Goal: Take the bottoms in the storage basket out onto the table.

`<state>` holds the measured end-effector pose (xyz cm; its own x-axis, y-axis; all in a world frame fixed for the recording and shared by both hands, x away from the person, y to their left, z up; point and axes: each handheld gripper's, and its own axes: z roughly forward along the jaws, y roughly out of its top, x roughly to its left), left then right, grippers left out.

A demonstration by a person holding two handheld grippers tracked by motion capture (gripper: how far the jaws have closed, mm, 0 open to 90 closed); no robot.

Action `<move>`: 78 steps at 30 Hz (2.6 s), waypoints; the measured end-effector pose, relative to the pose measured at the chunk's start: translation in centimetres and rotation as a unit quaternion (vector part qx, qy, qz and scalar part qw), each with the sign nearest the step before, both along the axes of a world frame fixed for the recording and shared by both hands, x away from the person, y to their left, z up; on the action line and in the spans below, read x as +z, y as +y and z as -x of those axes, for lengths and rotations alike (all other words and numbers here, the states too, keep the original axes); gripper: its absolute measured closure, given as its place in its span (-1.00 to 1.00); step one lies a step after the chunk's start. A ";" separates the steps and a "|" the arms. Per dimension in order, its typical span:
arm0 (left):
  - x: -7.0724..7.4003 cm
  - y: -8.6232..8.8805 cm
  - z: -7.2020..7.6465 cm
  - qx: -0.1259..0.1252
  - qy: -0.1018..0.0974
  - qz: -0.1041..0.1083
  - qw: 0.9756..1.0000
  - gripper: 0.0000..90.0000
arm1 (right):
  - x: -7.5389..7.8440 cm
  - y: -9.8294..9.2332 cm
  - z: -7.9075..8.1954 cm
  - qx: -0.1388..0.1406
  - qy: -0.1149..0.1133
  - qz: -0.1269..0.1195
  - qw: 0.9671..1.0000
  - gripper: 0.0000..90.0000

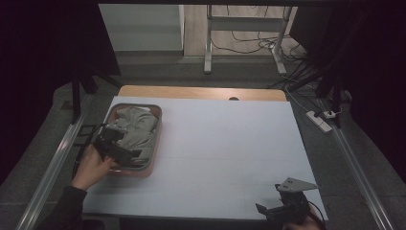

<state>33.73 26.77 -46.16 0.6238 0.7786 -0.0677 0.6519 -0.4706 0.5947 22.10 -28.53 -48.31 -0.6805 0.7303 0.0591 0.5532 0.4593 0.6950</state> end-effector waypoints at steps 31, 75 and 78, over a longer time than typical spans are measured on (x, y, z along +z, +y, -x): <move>0.7 -0.2 -5.3 0.023 0.014 -0.032 0.999 -1.00 | -0.1 0.1 0.0 0.006 0.004 0.003 1.000 -0.97; -4.8 -2.8 -11.9 0.026 0.124 -0.114 0.985 -1.00 | -0.1 0.3 0.0 0.017 0.007 0.013 1.000 -0.97; -5.0 -2.8 -12.1 0.029 0.132 -0.110 0.985 -1.00 | -0.2 0.4 0.0 0.019 0.008 0.018 1.000 -0.97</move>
